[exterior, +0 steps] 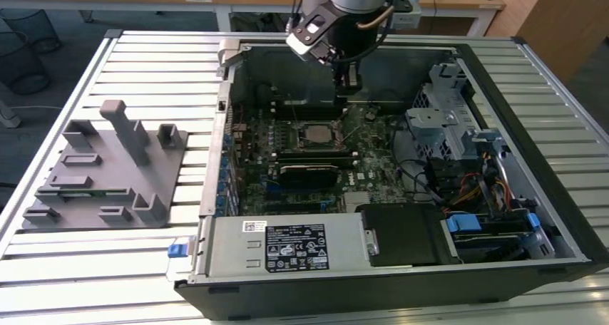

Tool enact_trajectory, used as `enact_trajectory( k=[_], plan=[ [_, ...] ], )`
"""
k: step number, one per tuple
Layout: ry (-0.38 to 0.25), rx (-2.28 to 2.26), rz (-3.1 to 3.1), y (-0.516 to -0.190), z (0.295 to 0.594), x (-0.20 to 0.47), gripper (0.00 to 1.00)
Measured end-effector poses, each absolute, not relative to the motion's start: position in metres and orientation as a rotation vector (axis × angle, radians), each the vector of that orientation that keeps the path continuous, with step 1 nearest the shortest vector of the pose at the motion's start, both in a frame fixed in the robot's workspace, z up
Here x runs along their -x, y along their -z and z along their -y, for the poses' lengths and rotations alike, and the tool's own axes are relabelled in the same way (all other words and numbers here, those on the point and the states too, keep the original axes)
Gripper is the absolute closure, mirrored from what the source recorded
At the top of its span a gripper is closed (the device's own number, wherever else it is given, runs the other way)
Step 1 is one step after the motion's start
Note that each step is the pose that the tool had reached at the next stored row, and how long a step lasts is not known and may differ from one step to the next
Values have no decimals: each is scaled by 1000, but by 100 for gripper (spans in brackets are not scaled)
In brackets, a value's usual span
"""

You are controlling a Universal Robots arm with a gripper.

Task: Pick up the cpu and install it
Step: 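Close the cpu cover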

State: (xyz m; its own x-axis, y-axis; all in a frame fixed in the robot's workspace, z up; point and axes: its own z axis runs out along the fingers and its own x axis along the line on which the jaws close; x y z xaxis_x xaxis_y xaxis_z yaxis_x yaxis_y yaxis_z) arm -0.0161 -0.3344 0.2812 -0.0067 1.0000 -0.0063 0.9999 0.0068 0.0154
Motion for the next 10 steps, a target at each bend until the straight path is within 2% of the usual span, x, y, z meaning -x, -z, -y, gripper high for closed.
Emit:
enact_trajectory(
  k=[10],
  plan=[
    [-10, -2200, -2222, -281, 334, 1, 89]
  ],
)
